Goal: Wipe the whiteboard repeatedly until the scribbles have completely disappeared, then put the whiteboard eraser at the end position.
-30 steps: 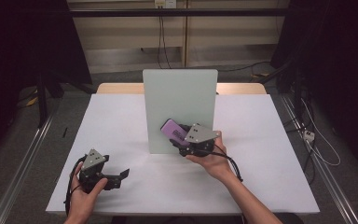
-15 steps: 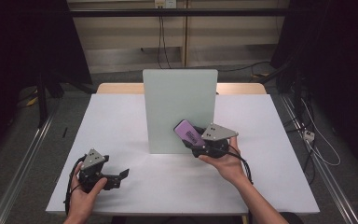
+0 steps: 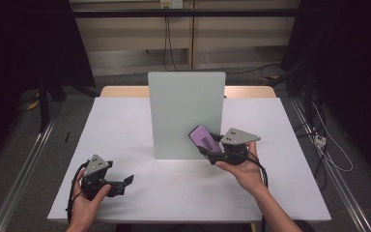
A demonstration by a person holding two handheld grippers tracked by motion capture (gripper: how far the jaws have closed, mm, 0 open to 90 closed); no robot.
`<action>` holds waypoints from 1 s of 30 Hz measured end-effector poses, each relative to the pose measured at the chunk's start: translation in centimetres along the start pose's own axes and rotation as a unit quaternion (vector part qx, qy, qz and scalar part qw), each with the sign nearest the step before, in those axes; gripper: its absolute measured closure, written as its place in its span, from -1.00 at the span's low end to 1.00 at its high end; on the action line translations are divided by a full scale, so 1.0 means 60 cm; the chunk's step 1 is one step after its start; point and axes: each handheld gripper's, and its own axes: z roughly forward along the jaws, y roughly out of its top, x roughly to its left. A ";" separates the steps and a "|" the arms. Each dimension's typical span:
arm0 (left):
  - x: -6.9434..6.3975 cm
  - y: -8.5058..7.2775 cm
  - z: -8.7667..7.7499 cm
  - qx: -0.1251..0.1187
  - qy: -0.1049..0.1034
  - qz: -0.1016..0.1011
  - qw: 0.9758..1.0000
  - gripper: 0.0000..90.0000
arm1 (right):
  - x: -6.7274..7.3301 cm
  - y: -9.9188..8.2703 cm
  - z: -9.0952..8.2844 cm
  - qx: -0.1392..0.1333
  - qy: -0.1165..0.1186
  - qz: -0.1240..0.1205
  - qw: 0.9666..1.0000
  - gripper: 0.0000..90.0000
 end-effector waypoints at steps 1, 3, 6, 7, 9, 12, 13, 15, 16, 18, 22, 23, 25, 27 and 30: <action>0.000 0.000 0.000 0.000 0.000 0.000 1.000 -0.89 | -0.001 -0.003 -0.002 0.004 0.007 0.001 1.000 -0.08; 0.000 0.000 0.001 0.001 -0.001 0.001 1.000 -0.89 | 0.000 -0.008 -0.005 0.010 0.009 0.000 1.000 -0.08; 0.000 0.000 0.001 0.003 -0.001 0.003 1.000 -0.89 | 0.000 -0.008 -0.008 0.013 0.012 0.003 1.000 -0.08; 0.000 0.000 0.000 0.002 -0.001 0.001 1.000 -0.89 | 0.000 -0.008 -0.008 0.012 0.014 0.003 1.000 -0.08; 0.000 0.000 0.000 0.001 -0.001 0.001 1.000 -0.89 | 0.002 -0.007 -0.009 0.016 0.016 0.001 1.000 -0.08; 0.002 0.000 0.001 0.001 -0.001 0.003 1.000 -0.89 | 0.004 -0.007 -0.009 0.025 0.022 -0.002 0.999 -0.08; 0.002 -0.001 0.002 0.003 -0.002 0.000 1.000 -0.89 | 0.004 -0.007 -0.010 0.027 0.022 -0.001 0.999 -0.08; 0.003 -0.003 0.003 0.004 -0.004 -0.004 1.000 -0.89 | 0.001 -0.006 -0.012 0.028 0.023 0.005 0.999 -0.08; 0.004 -0.004 0.004 0.003 -0.004 -0.006 1.000 -0.89 | 0.000 -0.005 -0.013 0.029 0.023 0.006 0.999 -0.08; 0.005 -0.005 0.003 0.004 -0.003 -0.008 1.000 -0.89 | -0.001 -0.006 -0.015 0.033 0.024 0.008 0.999 -0.08; 0.004 -0.003 0.001 0.002 0.000 -0.007 1.000 -0.89 | 0.001 -0.013 -0.018 0.039 0.029 0.017 0.999 -0.08; 0.003 -0.003 0.001 0.002 0.000 -0.008 1.000 -0.89 | 0.002 -0.014 -0.019 0.041 0.029 0.017 0.999 -0.08; 0.001 -0.003 0.002 0.001 -0.001 -0.006 1.000 -0.89 | 0.003 -0.014 -0.022 0.041 0.030 0.017 0.999 -0.08; 0.001 -0.001 0.002 0.006 0.000 0.001 1.000 -0.89 | 0.003 -0.013 -0.025 0.043 0.031 0.018 0.998 -0.08; 0.001 -0.001 0.000 0.004 0.001 0.001 1.000 -0.89 | 0.002 -0.011 -0.030 0.055 0.043 0.024 0.997 -0.08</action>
